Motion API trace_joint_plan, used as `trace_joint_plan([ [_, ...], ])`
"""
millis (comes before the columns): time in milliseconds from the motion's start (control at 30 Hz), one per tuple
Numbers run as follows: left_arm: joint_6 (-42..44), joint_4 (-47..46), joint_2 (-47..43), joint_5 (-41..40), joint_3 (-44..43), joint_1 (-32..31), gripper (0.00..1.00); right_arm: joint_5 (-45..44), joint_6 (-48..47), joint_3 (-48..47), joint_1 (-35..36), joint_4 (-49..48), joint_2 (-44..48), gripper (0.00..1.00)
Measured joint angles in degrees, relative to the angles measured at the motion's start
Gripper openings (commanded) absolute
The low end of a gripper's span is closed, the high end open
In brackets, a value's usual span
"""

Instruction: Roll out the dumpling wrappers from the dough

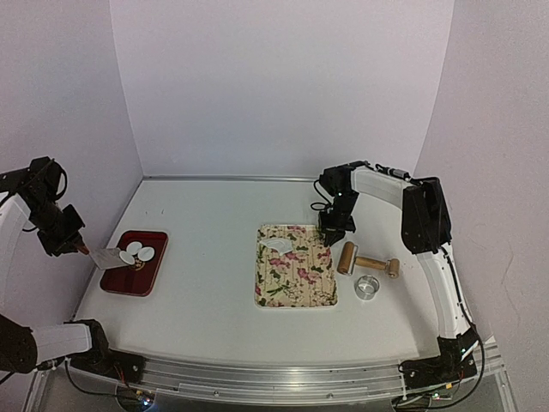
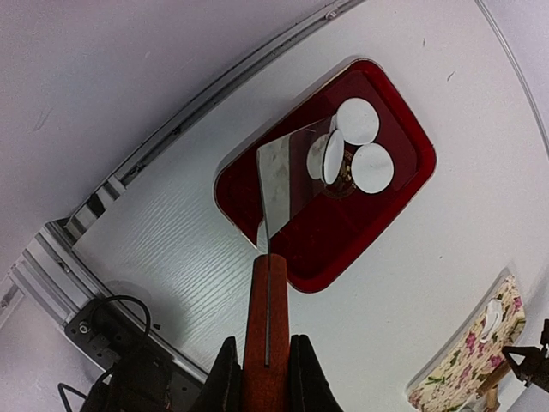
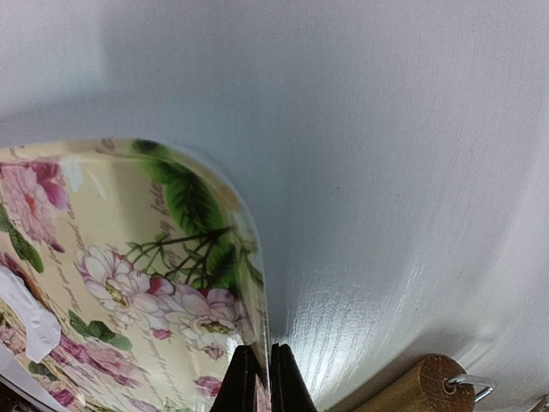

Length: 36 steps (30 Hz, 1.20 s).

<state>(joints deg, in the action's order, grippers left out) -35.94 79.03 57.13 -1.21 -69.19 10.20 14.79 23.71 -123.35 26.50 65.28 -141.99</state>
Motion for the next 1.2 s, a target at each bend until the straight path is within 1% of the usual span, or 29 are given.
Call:
trace_joint_plan([
  [367, 1.97, 0.02, 2.96, -0.98, -2.53, 0.00, 0.00, 0.15, 0.32, 0.01, -0.09, 0.00, 0.00, 0.00],
  [667, 3.53, -0.01, 2.94, -6.52, -8.26, 0.00, 0.00, 0.17, 0.34, 0.01, -0.10, -0.02, 0.00, 0.00],
  [833, 4.54, 0.12, 2.96, -8.66, -10.05, 0.00, 0.00, 0.27, 0.33, -0.02, -0.13, 0.00, 0.00, 0.00],
  [967, 4.76, 0.36, 3.16, -10.10, -13.05, 0.00, 0.00, 0.48, 0.32, -0.04, -0.22, 0.00, 0.00, 0.00],
  [1000, 4.95, 0.41, 3.38, -10.18, -13.86, 0.00, 0.00, 0.54, 0.30, -0.04, -0.23, 0.02, 0.00, 0.01],
  [1067, 5.54, 0.45, 4.09, -10.05, -15.20, 0.00, 0.00, 0.69, 0.28, -0.04, -0.30, 0.02, 0.00, 0.06],
  [1133, 6.03, 0.42, 5.07, -9.20, -15.98, 0.00, 0.00, 0.84, 0.20, -0.04, -0.38, -0.01, 0.00, 0.14],
  [1200, 6.46, 0.43, 6.13, -7.04, -16.45, 0.00, 0.00, 0.45, 0.34, -0.04, -0.39, -0.20, -0.03, 0.25],
])
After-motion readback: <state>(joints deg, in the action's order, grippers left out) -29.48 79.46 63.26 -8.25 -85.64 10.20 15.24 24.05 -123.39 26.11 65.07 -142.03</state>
